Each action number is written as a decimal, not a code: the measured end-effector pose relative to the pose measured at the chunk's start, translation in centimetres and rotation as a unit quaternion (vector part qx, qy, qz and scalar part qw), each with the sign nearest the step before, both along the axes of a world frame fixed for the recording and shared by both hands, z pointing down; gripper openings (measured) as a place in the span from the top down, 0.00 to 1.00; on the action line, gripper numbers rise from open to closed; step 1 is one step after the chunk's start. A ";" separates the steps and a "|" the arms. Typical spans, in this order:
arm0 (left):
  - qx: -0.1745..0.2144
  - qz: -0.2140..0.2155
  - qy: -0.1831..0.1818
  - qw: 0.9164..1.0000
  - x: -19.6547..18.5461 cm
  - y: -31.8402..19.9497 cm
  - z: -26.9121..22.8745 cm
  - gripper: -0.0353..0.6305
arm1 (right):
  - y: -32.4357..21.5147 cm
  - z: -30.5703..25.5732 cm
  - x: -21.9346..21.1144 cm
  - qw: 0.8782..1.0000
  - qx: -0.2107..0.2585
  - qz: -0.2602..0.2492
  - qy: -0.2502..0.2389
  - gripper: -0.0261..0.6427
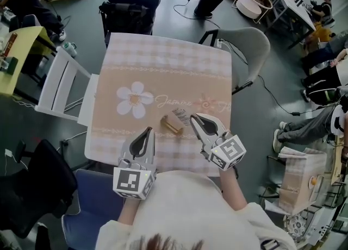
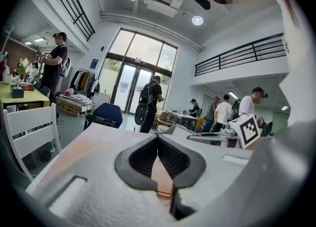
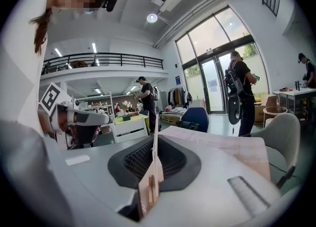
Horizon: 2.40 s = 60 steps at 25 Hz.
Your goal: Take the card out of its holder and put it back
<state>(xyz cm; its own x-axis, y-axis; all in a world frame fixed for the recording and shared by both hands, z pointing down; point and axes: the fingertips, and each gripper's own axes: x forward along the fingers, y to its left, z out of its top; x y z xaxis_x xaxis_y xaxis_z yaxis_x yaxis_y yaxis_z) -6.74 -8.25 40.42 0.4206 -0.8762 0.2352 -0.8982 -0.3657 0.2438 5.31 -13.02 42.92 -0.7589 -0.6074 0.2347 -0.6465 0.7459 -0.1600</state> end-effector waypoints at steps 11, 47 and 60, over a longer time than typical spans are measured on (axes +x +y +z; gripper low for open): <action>0.004 0.008 0.000 1.000 0.2 0.4 -0.4 0.94 | 3.0 -8.2 4.3 0.993 0.071 0.093 -0.020 0.94; 0.025 0.032 0.010 0.999 1.7 2.9 -2.6 0.94 | 7.4 -8.3 2.7 0.992 0.067 0.092 -0.046 0.94; 0.020 0.037 -0.005 0.999 2.1 2.8 -2.5 0.94 | 7.0 -8.2 2.9 0.993 0.064 0.090 -0.045 0.94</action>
<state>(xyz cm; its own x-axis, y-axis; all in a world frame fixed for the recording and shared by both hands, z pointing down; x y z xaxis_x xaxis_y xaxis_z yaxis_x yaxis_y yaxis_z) -4.65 -5.49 37.90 0.4820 -0.8520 0.2045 -0.8708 -0.4401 0.2191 8.22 -5.98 34.69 -0.6506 -0.7549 0.0831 -0.7578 0.6382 -0.1356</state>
